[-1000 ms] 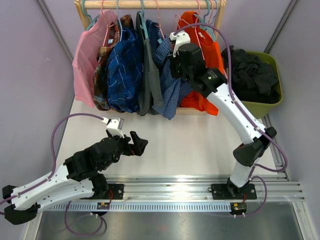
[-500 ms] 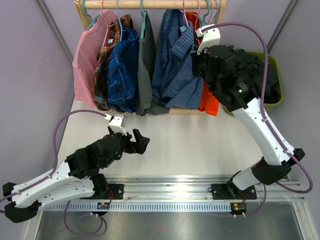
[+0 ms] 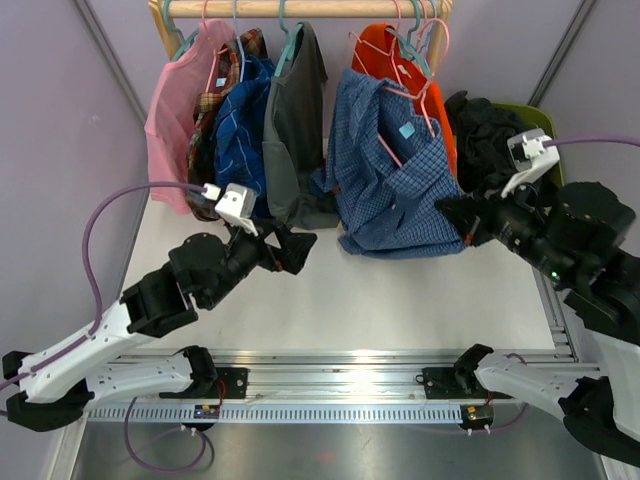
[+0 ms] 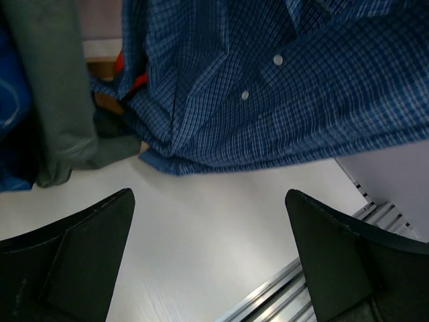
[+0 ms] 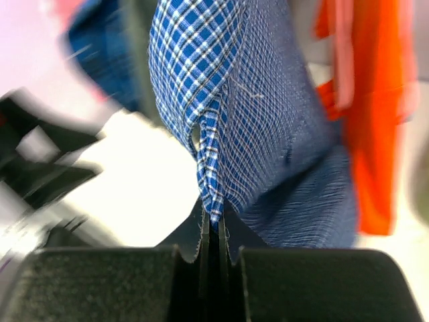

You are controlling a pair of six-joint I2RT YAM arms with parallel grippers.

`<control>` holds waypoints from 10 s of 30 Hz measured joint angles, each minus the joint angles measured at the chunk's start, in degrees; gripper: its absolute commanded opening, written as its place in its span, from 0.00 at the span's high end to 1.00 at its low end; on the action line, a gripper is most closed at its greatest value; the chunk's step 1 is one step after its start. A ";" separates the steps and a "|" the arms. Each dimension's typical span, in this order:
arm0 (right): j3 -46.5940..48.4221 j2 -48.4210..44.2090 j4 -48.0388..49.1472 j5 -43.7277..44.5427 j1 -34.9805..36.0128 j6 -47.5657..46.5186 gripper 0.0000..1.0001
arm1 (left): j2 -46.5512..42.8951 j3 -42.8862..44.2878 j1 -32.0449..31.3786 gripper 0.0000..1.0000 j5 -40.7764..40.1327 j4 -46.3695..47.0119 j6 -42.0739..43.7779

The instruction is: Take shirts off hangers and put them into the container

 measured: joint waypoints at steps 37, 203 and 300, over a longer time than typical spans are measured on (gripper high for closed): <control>-15.32 -9.88 -9.05 -22.36 0.00 5.73 1.00 | 31.76 27.10 -1.62 0.37 12.20 13.07 7.56; -25.29 -7.41 0.66 -26.29 0.04 8.15 0.85 | 33.20 19.50 12.96 1.00 40.33 9.27 1.07; -19.89 2.32 6.10 21.62 11.69 4.11 0.01 | -5.84 -14.69 9.84 0.01 20.92 3.23 -6.10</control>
